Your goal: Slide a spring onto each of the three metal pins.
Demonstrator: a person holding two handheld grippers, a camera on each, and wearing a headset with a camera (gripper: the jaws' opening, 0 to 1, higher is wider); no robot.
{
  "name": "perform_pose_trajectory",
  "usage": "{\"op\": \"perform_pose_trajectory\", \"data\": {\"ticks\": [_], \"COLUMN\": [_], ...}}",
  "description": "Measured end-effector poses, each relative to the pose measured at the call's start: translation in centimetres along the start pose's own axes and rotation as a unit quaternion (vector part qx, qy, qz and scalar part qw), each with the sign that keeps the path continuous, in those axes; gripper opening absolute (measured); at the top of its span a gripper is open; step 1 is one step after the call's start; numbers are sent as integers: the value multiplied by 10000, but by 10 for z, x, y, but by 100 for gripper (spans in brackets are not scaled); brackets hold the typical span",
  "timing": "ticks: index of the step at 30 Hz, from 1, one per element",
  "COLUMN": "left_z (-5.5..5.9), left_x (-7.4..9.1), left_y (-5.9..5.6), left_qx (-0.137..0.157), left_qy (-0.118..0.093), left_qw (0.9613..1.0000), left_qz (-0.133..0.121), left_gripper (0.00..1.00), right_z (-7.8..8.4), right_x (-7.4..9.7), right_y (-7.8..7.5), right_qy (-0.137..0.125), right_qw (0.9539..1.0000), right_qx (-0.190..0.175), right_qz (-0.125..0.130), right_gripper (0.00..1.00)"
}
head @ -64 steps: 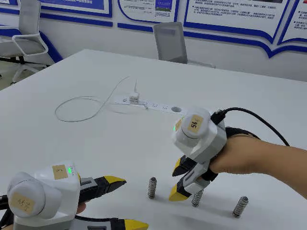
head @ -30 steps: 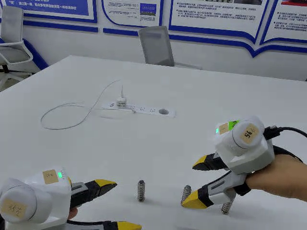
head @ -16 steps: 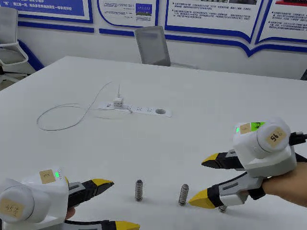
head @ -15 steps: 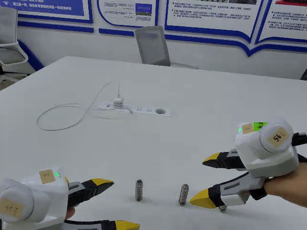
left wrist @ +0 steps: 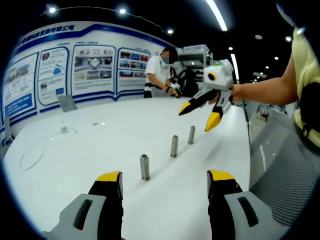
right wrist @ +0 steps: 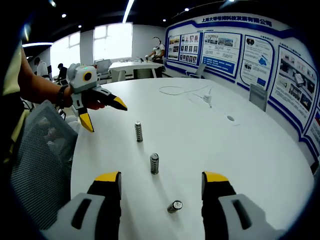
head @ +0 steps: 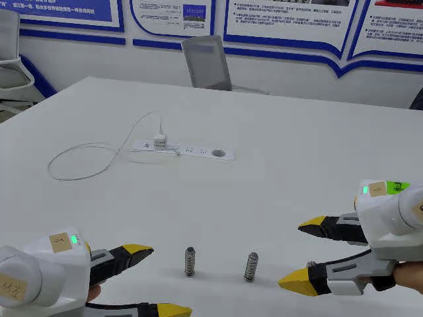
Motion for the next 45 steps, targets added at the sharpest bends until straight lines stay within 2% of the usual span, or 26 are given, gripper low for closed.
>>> {"op": "perform_pose_trajectory", "data": {"ticks": [10, 20, 24, 45], "left_z": [1, 3, 3, 10], "left_x": [2, 3, 4, 8], "left_y": [1, -3, -4, -8], "left_qx": [25, 42, 45, 104], "left_qy": [-11, -5, 4, 61], "left_qw": [10000, 10000, 10000, 9999], "left_qz": [-38, -43, -50, -99], "left_gripper": [71, 72, 73, 74], "right_z": [25, 42, 51, 65], "right_x": [12, 25, 28, 37], "right_y": [4, 14, 17, 26], "right_qy": [-156, -499, -496, -728], "right_qw": [9995, 9978, 9977, 9948], "right_qx": [-176, -251, -277, -436], "right_qz": [191, 344, 374, 563], "right_gripper": [67, 71, 72, 75]}}
Point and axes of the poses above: the centre of the closed fingertips' face, and the gripper's own axes: x roughly backward along the fingers, y roughly to its left, z roughly out of its underside, the point moved 7 cm from there along x, roughly backward along the fingers, and after that the axes turned 5 degrees about -z, right-handed, at the moved point
